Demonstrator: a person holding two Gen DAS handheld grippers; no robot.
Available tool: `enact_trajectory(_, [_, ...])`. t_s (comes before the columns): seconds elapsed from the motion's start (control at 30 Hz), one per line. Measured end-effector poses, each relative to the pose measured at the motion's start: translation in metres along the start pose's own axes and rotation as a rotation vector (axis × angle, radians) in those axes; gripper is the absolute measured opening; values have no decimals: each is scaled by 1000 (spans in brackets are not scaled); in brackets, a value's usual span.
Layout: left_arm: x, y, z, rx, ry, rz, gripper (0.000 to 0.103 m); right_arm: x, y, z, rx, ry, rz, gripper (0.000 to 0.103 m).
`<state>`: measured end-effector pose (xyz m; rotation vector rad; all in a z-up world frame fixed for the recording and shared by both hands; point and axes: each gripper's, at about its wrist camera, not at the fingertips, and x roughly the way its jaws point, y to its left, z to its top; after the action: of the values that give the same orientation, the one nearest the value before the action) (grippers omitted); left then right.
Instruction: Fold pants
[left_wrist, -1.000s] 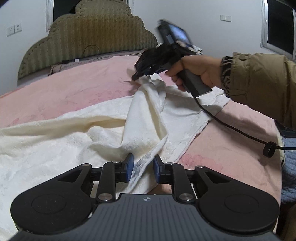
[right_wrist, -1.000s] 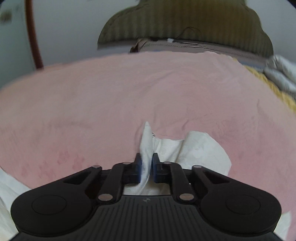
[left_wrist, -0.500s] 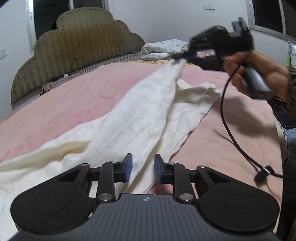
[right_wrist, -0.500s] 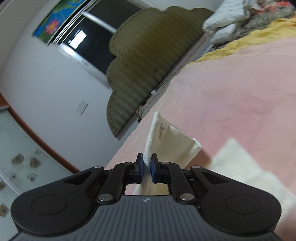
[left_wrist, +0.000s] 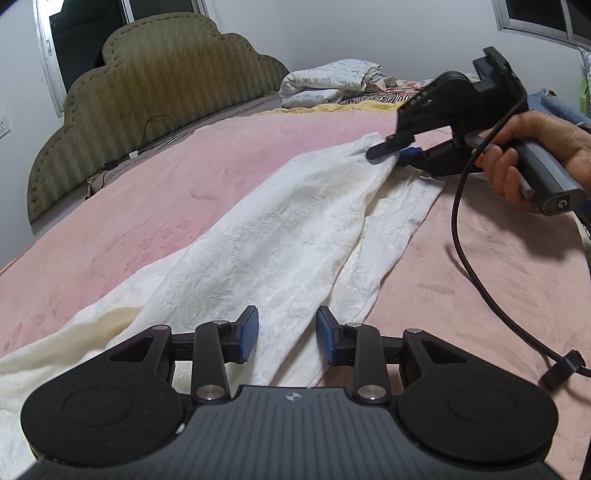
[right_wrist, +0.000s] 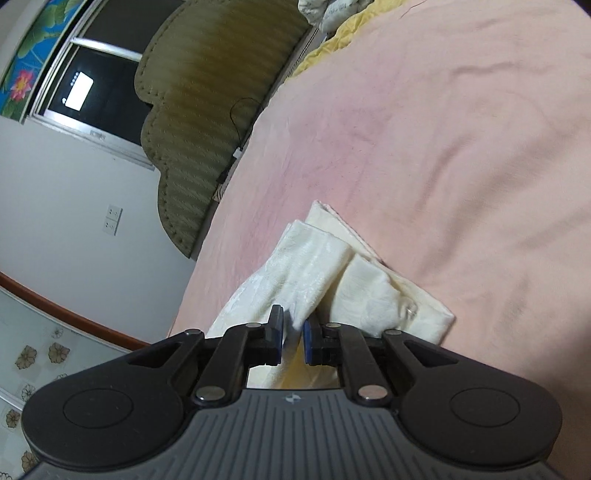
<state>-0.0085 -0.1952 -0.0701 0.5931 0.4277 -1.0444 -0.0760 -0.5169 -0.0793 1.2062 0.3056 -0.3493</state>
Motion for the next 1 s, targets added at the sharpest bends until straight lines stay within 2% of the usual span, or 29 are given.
enact_trajectory(0.13, [1, -6, 3, 26, -7, 11, 42, 5, -8, 2, 69, 10, 48, 13])
enact_trajectory(0.23, [0, -9, 2, 47, -15, 24, 48, -5, 1, -1, 7, -35, 110, 10])
enact_trajectory(0.33, [1, -12, 1, 55, -30, 37, 51, -18, 23, 1, -1, -81, 229, 7])
enact_trajectory(0.4, [0, -10, 2, 43, -41, 44, 49, -24, 44, 6, -27, -92, 310, 7])
enact_trajectory(0.47, [-2, -4, 4, 8, -34, 67, 18, -25, 70, 9, -81, -86, 375, 7])
enact_trajectory(0.53, [-4, 11, 8, -64, -16, 80, 9, -20, 95, 12, -145, -60, 418, 7])
enact_trajectory(0.57, [-6, 23, 10, -117, -11, 81, 7, -14, 105, 14, -166, -47, 428, 7])
enact_trajectory(0.63, [-8, 50, 19, -187, -1, 137, 6, 9, 124, 23, -192, -11, 420, 7])
enact_trajectory(0.7, [-12, 79, 32, -241, -19, 251, 6, 40, 141, 37, -185, 39, 395, 7])
enact_trajectory(0.77, [-34, 107, 48, -324, -121, 399, 8, 51, 161, 47, -203, 26, 393, 7])
enact_trajectory(0.8, [-51, 115, 56, -349, -199, 467, 8, 47, 175, 47, -258, -6, 427, 7])
enact_trajectory(0.87, [-78, 118, 64, -361, -327, 540, 11, 27, 194, 41, -361, -76, 529, 7])
enact_trajectory(0.9, [-85, 114, 66, -337, -351, 555, 11, 16, 195, 38, -385, -101, 561, 7])
enact_trajectory(0.93, [-85, 105, 65, -292, -332, 547, 10, 7, 190, 35, -395, -117, 558, 7])
enact_trajectory(1.0, [-71, 82, 56, -208, -241, 458, 10, -1, 164, 32, -368, -117, 476, 7])
